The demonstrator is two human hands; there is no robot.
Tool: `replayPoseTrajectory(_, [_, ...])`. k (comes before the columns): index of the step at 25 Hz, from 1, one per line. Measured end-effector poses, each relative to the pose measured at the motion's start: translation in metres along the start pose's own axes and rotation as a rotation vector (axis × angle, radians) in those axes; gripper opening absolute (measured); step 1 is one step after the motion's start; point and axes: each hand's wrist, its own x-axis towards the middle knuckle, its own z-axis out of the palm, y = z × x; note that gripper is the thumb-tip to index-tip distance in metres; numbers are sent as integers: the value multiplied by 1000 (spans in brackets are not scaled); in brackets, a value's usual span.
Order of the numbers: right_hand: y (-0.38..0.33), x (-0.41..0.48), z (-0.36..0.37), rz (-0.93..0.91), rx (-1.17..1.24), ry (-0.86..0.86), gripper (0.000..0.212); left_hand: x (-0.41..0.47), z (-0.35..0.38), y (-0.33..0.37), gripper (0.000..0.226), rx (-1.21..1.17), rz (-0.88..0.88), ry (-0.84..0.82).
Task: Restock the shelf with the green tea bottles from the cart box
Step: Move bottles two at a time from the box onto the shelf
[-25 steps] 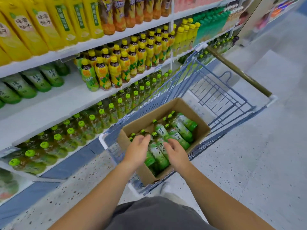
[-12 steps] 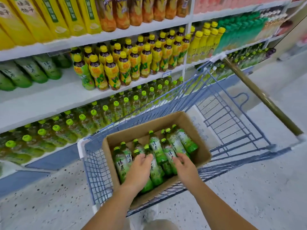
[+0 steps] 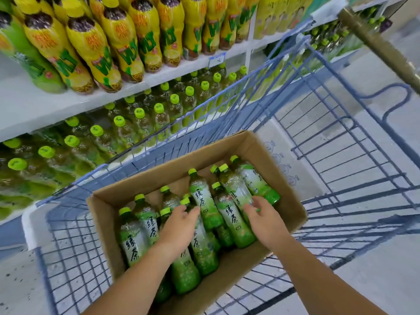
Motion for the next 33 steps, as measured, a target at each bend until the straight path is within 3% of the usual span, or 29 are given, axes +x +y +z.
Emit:
replayPoseTrajectory(4, [11, 48, 3, 19, -113, 15, 63, 54, 15, -6, 73, 73, 11, -9])
replayPoseTrajectory(8, [9, 70, 10, -53, -373, 67, 48, 95, 27, -9, 61, 227, 55, 33])
replayPoseTrajectory(11, [8, 74, 9, -91, -458, 159, 49, 114, 35, -4, 52, 448, 69, 125])
replayPoseTrajectory(17, [-1, 93, 3, -154, -773, 227, 54, 144, 37, 30, 49, 613, -75, 106])
replayPoseTrajectory(19, [-1, 103, -3, -88, -844, 167, 61, 158, 32, 37, 39, 554, -126, -26])
replayPoseTrajectory(21, [1, 109, -8, -30, -802, 78, 59, 167, 27, 41, 34, 306, -210, -134])
replayPoseTrajectory(24, [-3, 112, -11, -47, -853, 45, 47, 172, 23, 35, 50, 90, -297, -184])
replayPoseTrajectory(27, [-15, 115, -14, -41, -911, 13, 42, 170, 27, 23, 74, 88, -236, -86])
replayPoseTrajectory(30, [-17, 119, -17, -5, -875, -4, 45, 154, 35, 17, 50, 222, -138, 58])
replayPoseTrajectory(33, [-12, 124, -17, 84, -673, -1, 53, 135, 40, 12, 59, 213, -54, 148])
